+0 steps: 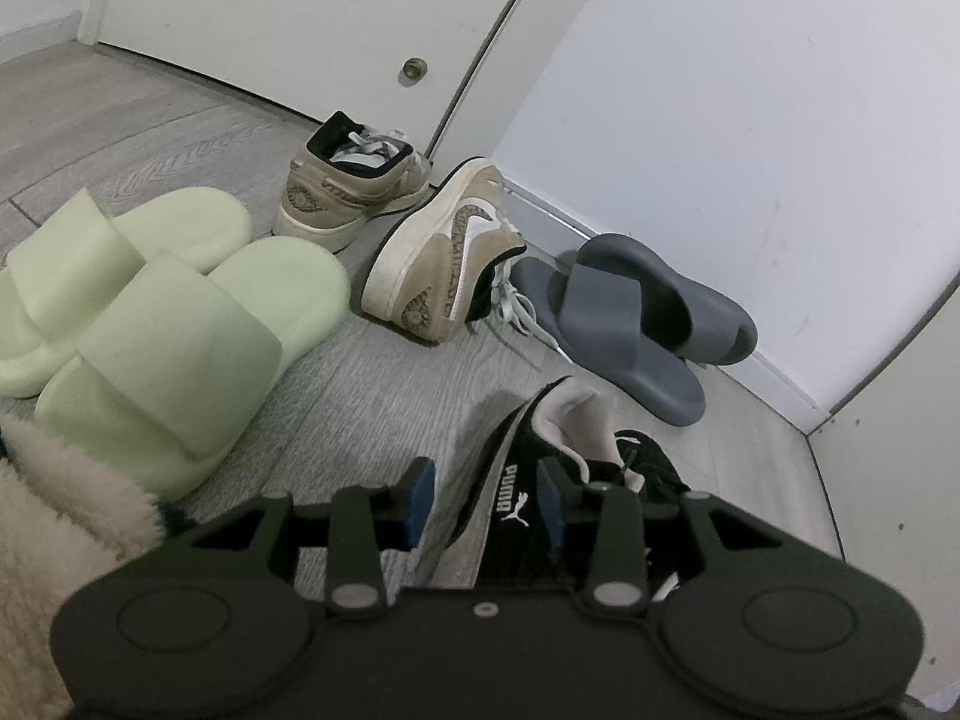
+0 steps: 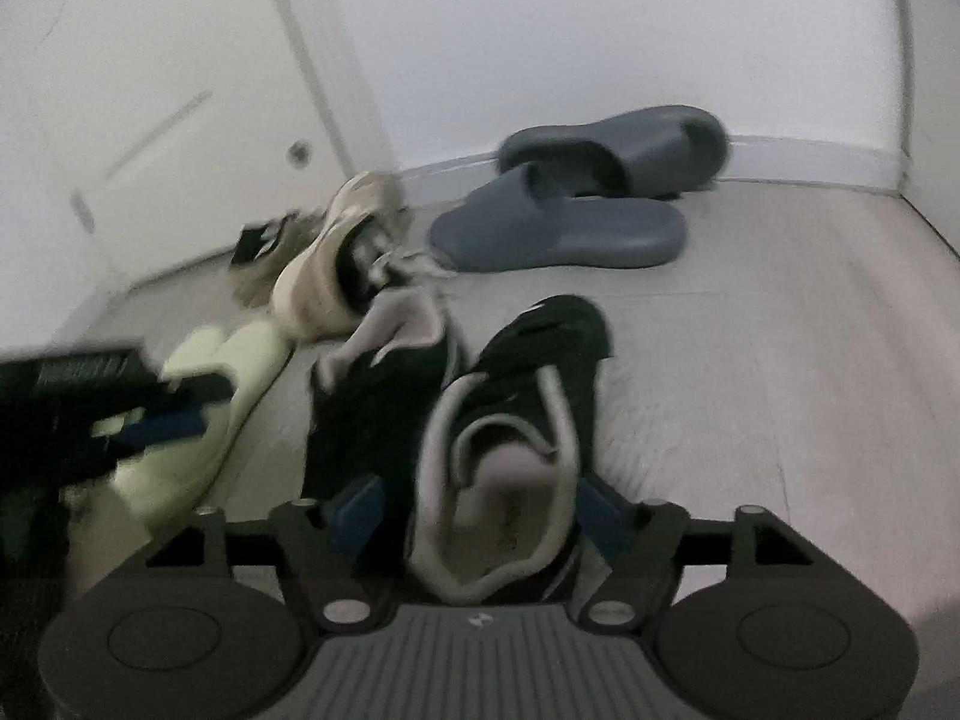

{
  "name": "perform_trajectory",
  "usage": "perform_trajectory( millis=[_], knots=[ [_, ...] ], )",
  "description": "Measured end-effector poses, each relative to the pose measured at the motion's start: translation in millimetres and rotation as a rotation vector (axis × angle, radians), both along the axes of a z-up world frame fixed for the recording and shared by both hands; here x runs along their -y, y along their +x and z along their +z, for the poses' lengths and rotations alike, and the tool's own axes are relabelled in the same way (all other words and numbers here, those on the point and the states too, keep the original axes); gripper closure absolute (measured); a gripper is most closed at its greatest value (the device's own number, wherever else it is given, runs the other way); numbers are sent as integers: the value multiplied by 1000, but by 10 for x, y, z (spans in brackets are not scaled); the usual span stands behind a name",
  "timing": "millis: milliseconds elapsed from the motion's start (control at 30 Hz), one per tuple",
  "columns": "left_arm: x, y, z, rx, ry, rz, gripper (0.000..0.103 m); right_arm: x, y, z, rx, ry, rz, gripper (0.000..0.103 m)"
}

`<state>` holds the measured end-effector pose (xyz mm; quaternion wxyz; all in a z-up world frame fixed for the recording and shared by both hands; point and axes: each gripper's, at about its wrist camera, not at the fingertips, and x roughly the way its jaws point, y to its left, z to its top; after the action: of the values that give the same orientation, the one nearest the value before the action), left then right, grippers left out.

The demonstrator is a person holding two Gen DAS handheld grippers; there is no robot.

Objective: Organize scattered shoes

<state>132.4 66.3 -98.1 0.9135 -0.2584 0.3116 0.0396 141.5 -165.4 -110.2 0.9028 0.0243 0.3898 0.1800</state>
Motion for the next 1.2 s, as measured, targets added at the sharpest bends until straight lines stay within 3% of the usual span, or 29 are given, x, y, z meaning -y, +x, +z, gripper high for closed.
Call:
perform_trajectory(
  millis=[133, 333, 567, 633, 767, 1000, 1033, 1133, 1167, 1200],
  knots=[
    [-2, -18, 9, 3, 2, 3, 64, -150, -40, -13, 44, -102, 21, 28],
    [11, -1, 6, -1, 12, 0, 64, -151, -93, 8, 51, -124, 55, 29],
    [11, 12, 3, -8, 13, 1, 64, -302, -91, -82, 56, -256, 94, 25],
    [9, 11, 3, -8, 13, 2, 64, -320, -65, -132, 47, -316, 71, 26],
    [7, 6, 2, -7, 11, 3, 64, -136, 37, -154, -11, -248, -20, 26],
    [15, 11, -1, -7, 11, 0, 64, 200, 325, -211, 27, -331, -277, 28],
    [14, 8, 0, -6, 10, 0, 64, 251, 396, -229, 41, -359, -318, 33],
    [10, 0, 1, -5, 10, 0, 64, 393, 503, -260, 44, -419, -443, 67],
    [8, -1, 2, -4, 10, 1, 64, 463, 475, -233, 23, -344, -453, 86],
    [7, -3, 2, -4, 10, 1, 64, 532, 446, -205, 2, -269, -463, 91]
  ],
)
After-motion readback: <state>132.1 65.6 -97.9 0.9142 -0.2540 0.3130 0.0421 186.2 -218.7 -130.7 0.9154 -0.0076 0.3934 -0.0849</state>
